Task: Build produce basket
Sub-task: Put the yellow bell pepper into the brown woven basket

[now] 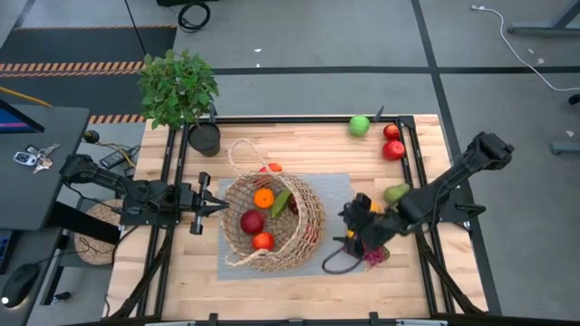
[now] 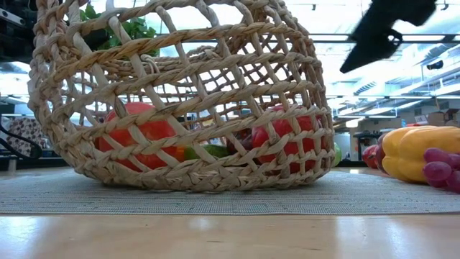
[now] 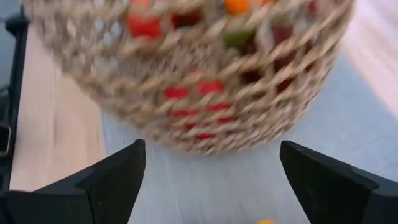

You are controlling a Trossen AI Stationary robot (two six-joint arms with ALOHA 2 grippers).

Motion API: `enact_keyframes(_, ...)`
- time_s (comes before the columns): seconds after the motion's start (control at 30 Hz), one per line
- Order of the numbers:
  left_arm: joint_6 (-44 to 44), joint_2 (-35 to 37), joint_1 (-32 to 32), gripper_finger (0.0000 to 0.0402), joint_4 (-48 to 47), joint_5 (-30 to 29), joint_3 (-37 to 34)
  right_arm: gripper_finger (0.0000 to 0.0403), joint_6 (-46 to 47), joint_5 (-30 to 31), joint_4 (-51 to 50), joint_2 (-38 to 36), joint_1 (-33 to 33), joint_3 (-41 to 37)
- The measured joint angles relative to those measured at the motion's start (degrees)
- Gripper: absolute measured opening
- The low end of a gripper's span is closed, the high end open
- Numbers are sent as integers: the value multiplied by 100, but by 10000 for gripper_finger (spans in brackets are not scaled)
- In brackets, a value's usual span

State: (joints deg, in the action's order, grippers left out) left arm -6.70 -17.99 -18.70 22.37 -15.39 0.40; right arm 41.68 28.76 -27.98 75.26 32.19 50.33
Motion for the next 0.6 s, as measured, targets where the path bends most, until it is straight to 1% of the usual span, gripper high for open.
enact_keyframes(0.2,0,2,-2,29,0,2,2,374,922,-1,3,609,556,2)
enact_keyframes(0.3,0,0,1,33,0,-1,2,374,1124,32,-79,871,857,2)
enact_keyframes(0.37,0,1,0,36,0,1,1,374,1114,250,-209,994,1033,2)
enact_keyframes(0.5,0,0,1,34,0,2,0,374,937,1017,-443,1024,1292,2)
enact_keyframes(0.6,0,2,1,30,0,2,0,374,893,1316,-650,1027,1388,-14)
